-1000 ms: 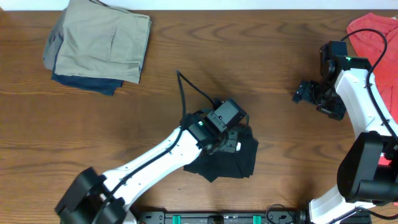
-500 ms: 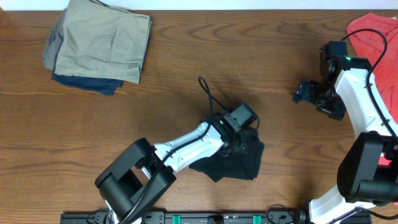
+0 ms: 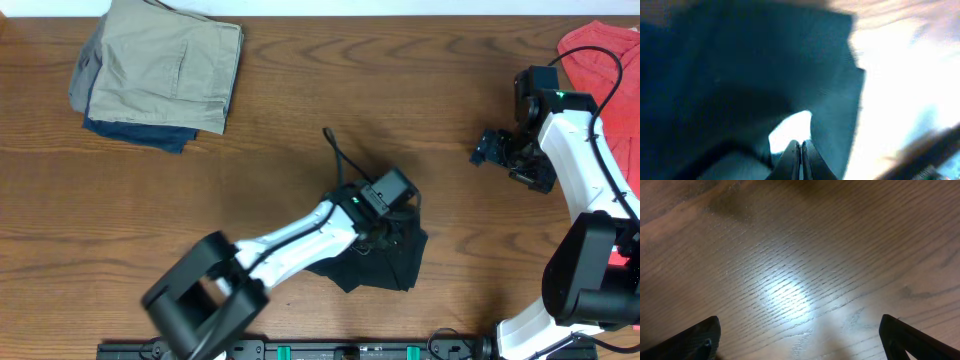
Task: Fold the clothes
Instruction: 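Release the bundle and lift the left gripper away to the upper left, then lower the left gripper onto the folded black shirt's edge and grasp it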
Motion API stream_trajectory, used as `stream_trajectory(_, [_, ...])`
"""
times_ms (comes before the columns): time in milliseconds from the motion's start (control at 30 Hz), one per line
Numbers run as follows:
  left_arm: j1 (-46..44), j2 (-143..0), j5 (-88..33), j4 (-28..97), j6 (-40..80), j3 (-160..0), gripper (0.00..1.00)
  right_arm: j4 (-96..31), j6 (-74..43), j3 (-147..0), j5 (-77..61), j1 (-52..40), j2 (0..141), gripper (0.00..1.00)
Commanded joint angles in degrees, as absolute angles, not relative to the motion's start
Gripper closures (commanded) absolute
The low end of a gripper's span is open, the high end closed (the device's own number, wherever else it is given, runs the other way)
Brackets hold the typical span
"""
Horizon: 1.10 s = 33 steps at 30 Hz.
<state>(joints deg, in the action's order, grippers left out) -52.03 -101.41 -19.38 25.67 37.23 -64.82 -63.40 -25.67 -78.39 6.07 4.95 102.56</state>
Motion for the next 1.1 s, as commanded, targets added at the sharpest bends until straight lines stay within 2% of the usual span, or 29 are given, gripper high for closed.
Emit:
stream_trajectory(0, [-50.13, -94.43, -19.7, 27.2, 33.26, -65.93, 0.93, -63.44, -26.33, -79.07, 6.44, 5.19, 101.8, 0.01])
stream_trajectory(33, [-49.52, -92.92, -19.68, 27.92, 32.56, -65.93, 0.93, -63.44, -26.33, -79.07, 6.44, 5.19, 101.8, 0.01])
stream_trajectory(233, [-41.47, -84.12, -18.33, 34.0, 27.38, -65.93, 0.16, -63.44, -26.33, -79.07, 6.44, 5.19, 101.8, 0.01])
stream_trajectory(333, [-35.7, -81.62, -13.34, 38.52, 26.96, -65.93, 0.05, -63.44, -26.33, -79.07, 6.44, 5.19, 101.8, 0.01])
stream_trajectory(400, [-31.64, -81.14, -12.16, 41.23, 25.89, -65.93, 0.0, -63.44, -26.33, -79.07, 6.44, 5.19, 101.8, 0.01])
stream_trajectory(567, [-22.44, -82.02, -13.52, 46.37, 20.58, -65.63, 0.02, -63.44, -26.33, -79.07, 6.44, 5.19, 101.8, 0.01])
stream_trajectory(667, [-18.55, -82.5, -19.66, 46.41, 14.81, -64.49, 0.02, -63.44, -26.33, -79.07, 6.44, 5.19, 101.8, 0.01])
stream_trajectory(933, [-14.92, -88.49, -37.8, 45.95, 4.75, -63.22, 0.02, -63.44, -26.33, -79.07, 6.44, 5.19, 101.8, 0.01])
stream_trajectory(1067, [-14.9, -93.86, -41.21, 45.1, 3.01, -63.22, 0.02, -63.44, -26.33, -79.07, 6.44, 5.19, 101.8, 0.01])
